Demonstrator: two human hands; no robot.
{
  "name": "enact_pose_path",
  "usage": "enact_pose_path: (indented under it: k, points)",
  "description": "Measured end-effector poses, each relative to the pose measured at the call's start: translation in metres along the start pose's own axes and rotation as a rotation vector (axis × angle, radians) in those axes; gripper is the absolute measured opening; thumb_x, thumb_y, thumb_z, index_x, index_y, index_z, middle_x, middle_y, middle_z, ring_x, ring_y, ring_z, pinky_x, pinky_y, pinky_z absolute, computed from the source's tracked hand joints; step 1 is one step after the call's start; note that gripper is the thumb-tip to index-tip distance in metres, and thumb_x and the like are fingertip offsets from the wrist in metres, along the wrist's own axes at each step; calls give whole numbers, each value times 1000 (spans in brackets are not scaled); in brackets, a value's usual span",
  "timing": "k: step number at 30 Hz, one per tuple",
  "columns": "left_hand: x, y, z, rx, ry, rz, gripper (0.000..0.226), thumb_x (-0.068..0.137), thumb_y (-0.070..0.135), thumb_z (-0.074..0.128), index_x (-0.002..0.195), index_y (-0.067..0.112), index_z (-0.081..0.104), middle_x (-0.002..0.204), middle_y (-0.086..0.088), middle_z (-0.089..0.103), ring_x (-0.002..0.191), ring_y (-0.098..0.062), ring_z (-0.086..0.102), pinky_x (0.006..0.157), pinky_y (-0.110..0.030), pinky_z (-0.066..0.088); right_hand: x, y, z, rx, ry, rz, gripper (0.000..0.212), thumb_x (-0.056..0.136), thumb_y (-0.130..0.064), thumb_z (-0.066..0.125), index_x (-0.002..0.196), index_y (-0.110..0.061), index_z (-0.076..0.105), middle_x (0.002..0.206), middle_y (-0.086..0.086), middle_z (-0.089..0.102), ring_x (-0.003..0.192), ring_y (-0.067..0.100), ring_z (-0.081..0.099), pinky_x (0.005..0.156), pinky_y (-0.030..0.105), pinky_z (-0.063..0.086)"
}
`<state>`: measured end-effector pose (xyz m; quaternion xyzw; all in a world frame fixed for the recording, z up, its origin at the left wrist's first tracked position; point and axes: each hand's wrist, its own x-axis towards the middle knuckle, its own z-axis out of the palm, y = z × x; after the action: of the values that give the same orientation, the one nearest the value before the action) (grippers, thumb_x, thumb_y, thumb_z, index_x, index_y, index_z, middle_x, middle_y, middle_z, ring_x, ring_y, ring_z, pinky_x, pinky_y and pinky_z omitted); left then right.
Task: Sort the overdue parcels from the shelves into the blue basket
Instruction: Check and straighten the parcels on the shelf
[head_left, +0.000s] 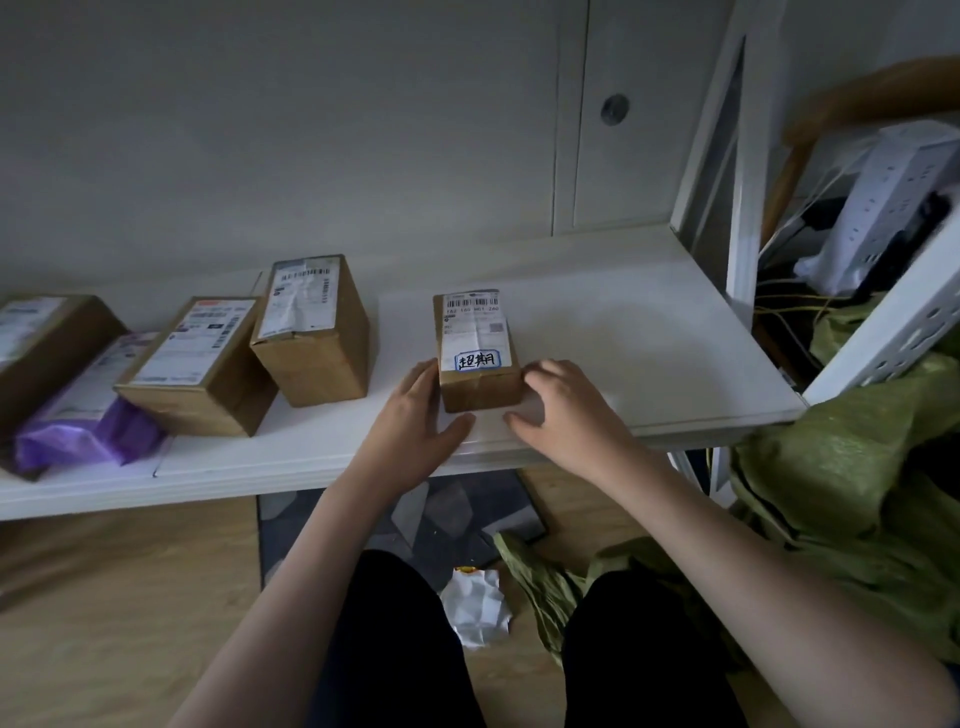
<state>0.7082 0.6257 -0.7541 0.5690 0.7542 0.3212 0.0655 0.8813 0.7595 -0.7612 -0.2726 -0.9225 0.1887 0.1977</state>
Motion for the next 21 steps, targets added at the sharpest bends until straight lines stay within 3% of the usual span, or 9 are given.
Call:
enact_pose_path:
  k: [5,11,16,21]
  points:
    - [7,-9,0,-1,-34,14,61,89,30,72,144,15,50,141,-1,52,125,-17,54,104,-24,41,12,5,-4,-18,-14,17,35,86,-34,73,106,-7,66,105,5,61,106,23,53,89,31,45]
    - [33,-17,-2,-3,-75,29,69,84,40,75,144,18,50,141,-3,53,133,-20,47,112,-34,39,42,4,-8,-37,-101,52,56,82,-47,74,119,-7,63,115,9,60,115,27,51,98,34,45]
    - [50,-21,3,8,-79,-1,83,77,55,63,148,16,45,144,-5,50,133,-22,47,114,-37,38,54,0,7,-63,-50,149,66,83,-49,73,126,-2,57,119,13,55,118,29,47,100,35,44]
    - [40,-12,3,17,72,33,76,86,35,70,152,14,38,152,-6,42,140,-24,41,114,-39,39,40,-11,12,-60,141,53,66,82,-37,77,131,1,54,125,15,54,122,33,47,102,38,47]
